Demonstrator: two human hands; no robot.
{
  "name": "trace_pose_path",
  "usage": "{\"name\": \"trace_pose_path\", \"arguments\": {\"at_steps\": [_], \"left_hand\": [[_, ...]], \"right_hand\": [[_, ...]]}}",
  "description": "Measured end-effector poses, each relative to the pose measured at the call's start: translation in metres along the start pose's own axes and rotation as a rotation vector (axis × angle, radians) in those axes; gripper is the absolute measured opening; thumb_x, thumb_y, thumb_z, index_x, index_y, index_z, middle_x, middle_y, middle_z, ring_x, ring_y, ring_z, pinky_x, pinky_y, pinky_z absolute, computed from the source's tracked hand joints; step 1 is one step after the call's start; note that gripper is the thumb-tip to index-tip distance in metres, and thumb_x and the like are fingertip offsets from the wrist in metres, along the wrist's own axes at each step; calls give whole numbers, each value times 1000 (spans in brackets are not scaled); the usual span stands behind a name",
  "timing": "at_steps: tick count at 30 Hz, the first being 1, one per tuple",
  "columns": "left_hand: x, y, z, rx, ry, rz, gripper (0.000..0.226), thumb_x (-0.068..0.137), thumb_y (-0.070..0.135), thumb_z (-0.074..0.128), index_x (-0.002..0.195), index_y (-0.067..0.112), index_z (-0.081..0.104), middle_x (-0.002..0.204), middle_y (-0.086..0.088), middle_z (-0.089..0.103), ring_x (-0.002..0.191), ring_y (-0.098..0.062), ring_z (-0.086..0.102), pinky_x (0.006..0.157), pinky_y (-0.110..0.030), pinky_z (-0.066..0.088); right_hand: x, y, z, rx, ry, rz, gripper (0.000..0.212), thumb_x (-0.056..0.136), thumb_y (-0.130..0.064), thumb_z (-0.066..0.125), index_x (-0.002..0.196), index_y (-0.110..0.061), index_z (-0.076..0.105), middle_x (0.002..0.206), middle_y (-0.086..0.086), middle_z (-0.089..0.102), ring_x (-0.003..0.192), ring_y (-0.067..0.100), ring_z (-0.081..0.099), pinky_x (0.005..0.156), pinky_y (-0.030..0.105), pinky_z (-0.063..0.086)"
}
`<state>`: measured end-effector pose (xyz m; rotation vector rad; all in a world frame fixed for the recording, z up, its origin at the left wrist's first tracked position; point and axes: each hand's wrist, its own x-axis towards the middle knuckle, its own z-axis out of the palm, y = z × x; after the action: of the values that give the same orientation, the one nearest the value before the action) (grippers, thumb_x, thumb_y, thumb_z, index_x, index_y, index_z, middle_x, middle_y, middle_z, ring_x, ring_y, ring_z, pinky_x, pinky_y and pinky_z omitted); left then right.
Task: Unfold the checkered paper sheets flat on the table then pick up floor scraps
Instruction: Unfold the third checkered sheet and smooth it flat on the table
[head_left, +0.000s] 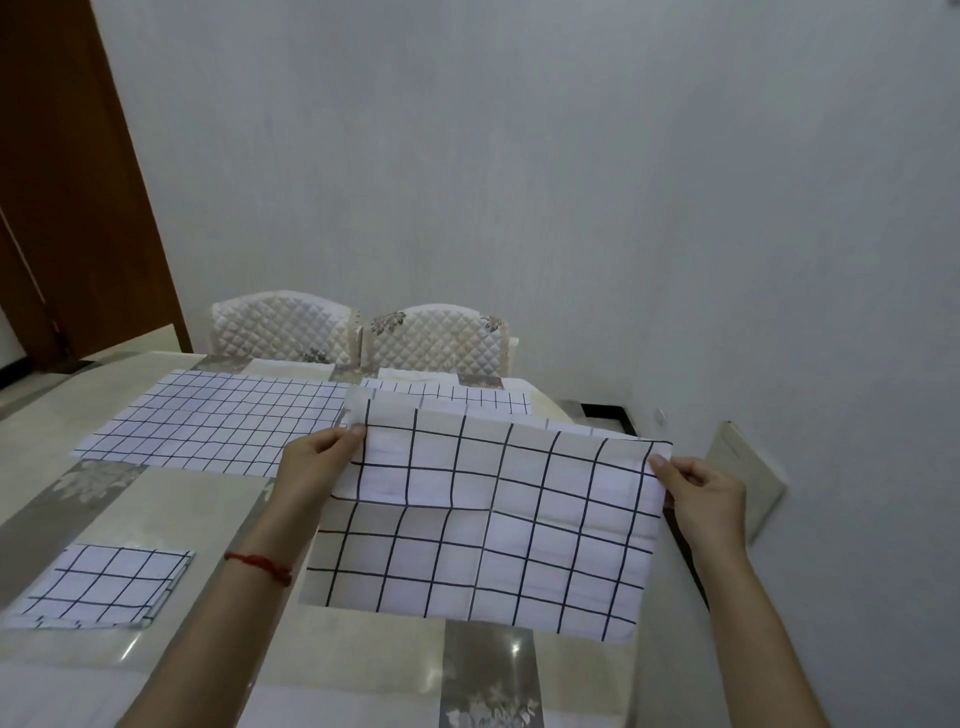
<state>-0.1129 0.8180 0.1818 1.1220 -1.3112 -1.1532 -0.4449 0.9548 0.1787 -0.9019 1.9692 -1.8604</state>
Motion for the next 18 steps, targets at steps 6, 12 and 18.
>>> {"name": "trace_pose_path", "arguments": {"at_steps": [6, 12, 18], "left_hand": [[4, 1, -1, -43, 9, -30, 27, 86, 23, 61, 61, 25, 68, 57, 18, 70, 60, 8, 64, 58, -10, 49], [0, 6, 9, -12, -15, -64, 25, 86, 23, 61, 63, 22, 70, 66, 11, 70, 76, -8, 63, 71, -25, 47], [-18, 17, 43, 136, -201, 45, 32, 88, 25, 58, 73, -3, 67, 73, -10, 61, 68, -15, 53, 61, -23, 40]], "right_hand": [[3, 1, 0, -34, 24, 13, 14, 80, -17, 70, 66, -16, 67, 70, 12, 64, 64, 23, 54, 72, 42, 50], [-10, 4, 18, -318, 13, -16, 38, 84, -18, 65, 119, -7, 58, 117, 13, 63, 105, 26, 58, 86, 29, 40], [-49, -21, 67, -300, -266, -239, 37, 80, -21, 69, 116, -18, 61, 116, -2, 59, 108, 13, 52, 90, 25, 39]]}}
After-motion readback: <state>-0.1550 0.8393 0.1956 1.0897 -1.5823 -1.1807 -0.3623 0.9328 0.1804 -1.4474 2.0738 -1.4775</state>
